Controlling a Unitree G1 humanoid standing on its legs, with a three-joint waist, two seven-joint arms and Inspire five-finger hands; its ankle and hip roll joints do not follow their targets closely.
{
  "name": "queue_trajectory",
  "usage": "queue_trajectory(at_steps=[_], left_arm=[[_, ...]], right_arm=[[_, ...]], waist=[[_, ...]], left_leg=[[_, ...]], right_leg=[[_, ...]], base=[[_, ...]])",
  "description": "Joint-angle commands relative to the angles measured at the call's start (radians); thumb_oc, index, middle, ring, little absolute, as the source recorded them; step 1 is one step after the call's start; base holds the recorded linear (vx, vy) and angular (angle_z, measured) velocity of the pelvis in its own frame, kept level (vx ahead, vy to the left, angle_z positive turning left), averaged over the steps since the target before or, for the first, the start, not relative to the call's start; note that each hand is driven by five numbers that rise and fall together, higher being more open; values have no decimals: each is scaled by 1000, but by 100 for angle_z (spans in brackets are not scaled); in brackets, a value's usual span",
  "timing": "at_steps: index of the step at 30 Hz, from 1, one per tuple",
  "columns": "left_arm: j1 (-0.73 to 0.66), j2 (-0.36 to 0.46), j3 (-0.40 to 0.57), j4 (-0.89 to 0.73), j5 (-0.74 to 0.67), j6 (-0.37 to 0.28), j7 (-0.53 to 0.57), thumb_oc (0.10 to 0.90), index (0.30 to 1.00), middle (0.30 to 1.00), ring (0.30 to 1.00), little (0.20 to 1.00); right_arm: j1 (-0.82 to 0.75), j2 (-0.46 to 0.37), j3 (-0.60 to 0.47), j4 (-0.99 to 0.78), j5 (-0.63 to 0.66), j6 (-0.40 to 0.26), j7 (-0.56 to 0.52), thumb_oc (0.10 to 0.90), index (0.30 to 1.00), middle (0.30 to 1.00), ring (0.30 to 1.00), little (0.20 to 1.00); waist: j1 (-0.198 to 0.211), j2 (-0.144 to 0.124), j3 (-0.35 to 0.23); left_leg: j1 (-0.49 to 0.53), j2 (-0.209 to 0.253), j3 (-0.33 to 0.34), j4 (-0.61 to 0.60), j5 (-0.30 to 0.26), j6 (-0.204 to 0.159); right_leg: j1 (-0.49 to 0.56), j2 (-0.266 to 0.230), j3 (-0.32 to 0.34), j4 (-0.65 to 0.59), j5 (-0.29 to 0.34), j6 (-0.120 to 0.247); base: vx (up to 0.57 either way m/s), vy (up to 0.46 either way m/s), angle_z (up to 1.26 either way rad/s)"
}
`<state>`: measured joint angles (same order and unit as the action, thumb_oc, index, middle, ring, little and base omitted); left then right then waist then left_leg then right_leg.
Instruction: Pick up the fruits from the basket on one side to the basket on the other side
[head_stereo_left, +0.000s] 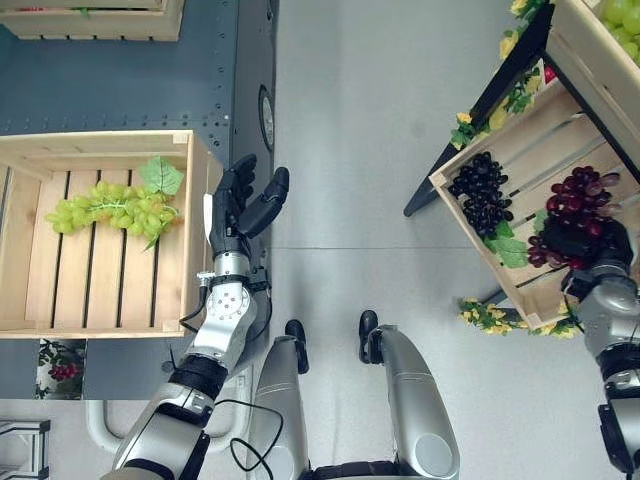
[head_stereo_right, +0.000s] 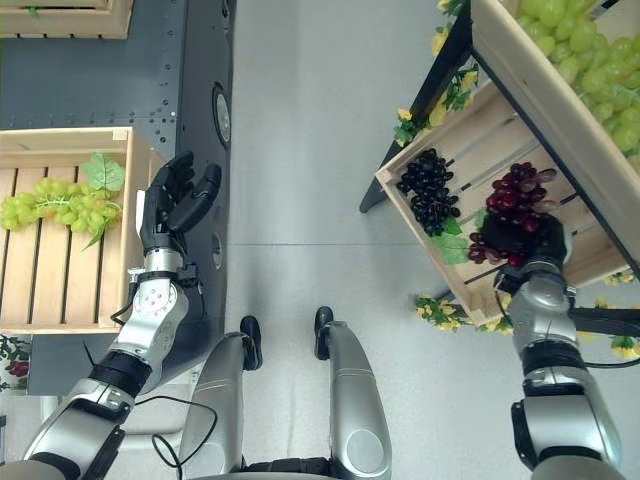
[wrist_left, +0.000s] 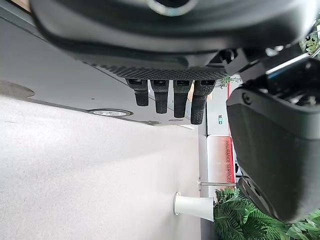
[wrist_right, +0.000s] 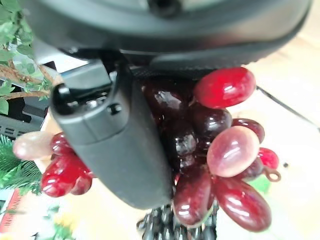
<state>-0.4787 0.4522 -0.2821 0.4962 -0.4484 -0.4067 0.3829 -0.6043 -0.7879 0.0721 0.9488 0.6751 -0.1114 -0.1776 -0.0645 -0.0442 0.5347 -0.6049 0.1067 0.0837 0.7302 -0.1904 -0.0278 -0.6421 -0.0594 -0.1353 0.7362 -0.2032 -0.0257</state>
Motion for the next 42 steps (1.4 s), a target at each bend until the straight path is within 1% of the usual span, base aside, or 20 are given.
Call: queue_trajectory(at_steps=[1, 3, 6, 7, 10, 14, 16, 17, 18, 22, 28, 31, 32, 35, 38, 40, 42], left_arm=[[-48, 58, -14, -165, -14, -68, -7, 800, 900, 900, 900, 900], [-45, 74, -14, -174, -4, -67, -6, 800, 900, 900, 900, 900], [-43, 86, -13, -178, 5, -62, -1, 800, 900, 900, 900, 900], [-42, 99, -10, -173, -11, -65, -1, 800, 900, 900, 900, 900], [-41, 109, -1, -158, -30, -76, -19, 800, 900, 900, 900, 900], [-48, 116, 0, -141, -31, -85, -46, 800, 900, 900, 900, 900], [-49, 121, -6, -154, -28, -79, -47, 800, 900, 900, 900, 900], [-50, 124, -7, -156, -29, -78, -47, 800, 900, 900, 900, 900], [-52, 129, -8, -159, -32, -76, -49, 800, 900, 900, 900, 900], [-65, 136, -16, -166, -31, -67, -49, 800, 900, 900, 900, 900], [-72, 135, -25, -163, -33, -68, -44, 800, 900, 900, 900, 900], [-72, 132, -31, -155, -35, -73, -40, 800, 900, 900, 900, 900], [-70, 128, -30, -151, -36, -78, -44, 800, 900, 900, 900, 900], [-66, 124, -33, -150, -37, -85, -43, 800, 900, 900, 900, 900], [-62, 123, -34, -152, -40, -91, -44, 800, 900, 900, 900, 900], [-65, 120, -37, -145, -38, -95, -43, 800, 900, 900, 900, 900], [-64, 115, -38, -146, -35, -97, -36, 800, 900, 900, 900, 900]], right_arm=[[-71, -152, -44, 7, -19, -36, -25, 400, 300, 300, 300, 300], [-98, -172, -29, 14, -27, -11, -32, 400, 300, 300, 300, 300], [-113, -181, -18, 36, -43, 1, -32, 400, 300, 300, 300, 300], [-125, -187, -4, 56, -48, 14, -31, 400, 300, 300, 300, 300], [-139, -186, 8, 80, -50, 27, -39, 400, 300, 300, 300, 300], [-145, -189, 15, 104, -68, 42, -44, 400, 300, 300, 300, 300], [-137, -195, 12, 113, -76, 58, -58, 400, 300, 300, 300, 300], [-137, -197, 11, 119, -79, 65, -62, 427, 340, 340, 340, 340], [-136, -197, 9, 128, -86, 72, -68, 800, 900, 900, 900, 900], [-144, -193, 6, 146, -101, 98, -107, 800, 900, 900, 900, 900], [-170, -195, 17, 165, -139, 132, -157, 800, 900, 900, 900, 900], [-188, -200, 25, 180, -165, 149, -185, 800, 900, 900, 900, 900], [-195, -200, 29, 184, -176, 167, -198, 800, 900, 900, 900, 900], [-196, -201, 38, 190, -217, 174, -214, 800, 900, 900, 900, 900], [-200, -202, 50, 193, -242, 196, -227, 800, 900, 900, 900, 900], [-204, -196, 59, 191, -247, 170, -244, 800, 900, 900, 900, 900], [-209, -189, 62, 169, -264, 144, -238, 800, 900, 900, 900, 900]], waist=[[16, -10, -15], [21, -15, -15], [28, -20, -15], [35, -27, -15], [43, -39, -15], [48, -45, -15], [50, -47, -15], [51, -47, -15], [52, -48, -15], [53, -46, -15], [52, -39, -15], [52, -36, -15], [52, -34, -15], [52, -30, -15], [52, -26, -15], [51, -23, -15], [49, -19, -15]], left_leg=[[6, -38, 30, 96, -60, 37], [-8, -35, 29, 90, -56, 36], [-20, -34, 25, 91, -54, 35], [-29, -33, 21, 92, -57, 36], [-41, -29, 17, 94, -60, 37], [-48, -27, 14, 92, -62, 38], [-46, -28, 11, 88, -62, 38], [-46, -28, 11, 89, -63, 38], [-46, -27, 12, 90, -65, 39], [-46, -28, 14, 86, -67, 39], [-38, -28, 22, 72, -65, 41], [-33, -28, 26, 67, -67, 41], [-29, -28, 28, 64, -66, 41], [-23, -29, 31, 59, -66, 42], [-15, -31, 34, 50, -66, 43], [-4, -31, 39, 38, -63, 43], [6, -32, 42, 28, -60, 42]], right_leg=[[95, 22, -8, -47, 26, -3], [78, 23, -12, -43, 28, -2], [67, 23, -17, -38, 29, -1], [61, 23, -24, -35, 29, 1], [52, 23, -32, -30, 30, 3], [46, 23, -36, -29, 33, 4], [49, 22, -40, -31, 33, 5], [49, 21, -41, -30, 33, 6], [49, 20, -42, -30, 33, 6], [49, 17, -44, -31, 35, 9], [50, 13, -41, -34, 34, 10], [51, 12, -40, -33, 31, 10], [53, 12, -39, -35, 31, 10], [56, 10, -38, -36, 28, 9], [61, 9, -35, -43, 29, 9], [69, 8, -35, -50, 30, 9], [74, 8, -31, -57, 32, 10]], base=[[-19, -58, 8], [-21, -46, 8], [-12, -52, 2], [-17, -61, -2], [-14, -86, -2], [-13, -42, 10], [-2, -35, 5], [-3, -35, 1], [0, 0, 0], [0, 0, 0], [0, 0, 0], [0, 0, 0], [0, 0, 0], [2, 11, 0], [2, 12, 0], [10, 34, 0], [12, 42, 0]])
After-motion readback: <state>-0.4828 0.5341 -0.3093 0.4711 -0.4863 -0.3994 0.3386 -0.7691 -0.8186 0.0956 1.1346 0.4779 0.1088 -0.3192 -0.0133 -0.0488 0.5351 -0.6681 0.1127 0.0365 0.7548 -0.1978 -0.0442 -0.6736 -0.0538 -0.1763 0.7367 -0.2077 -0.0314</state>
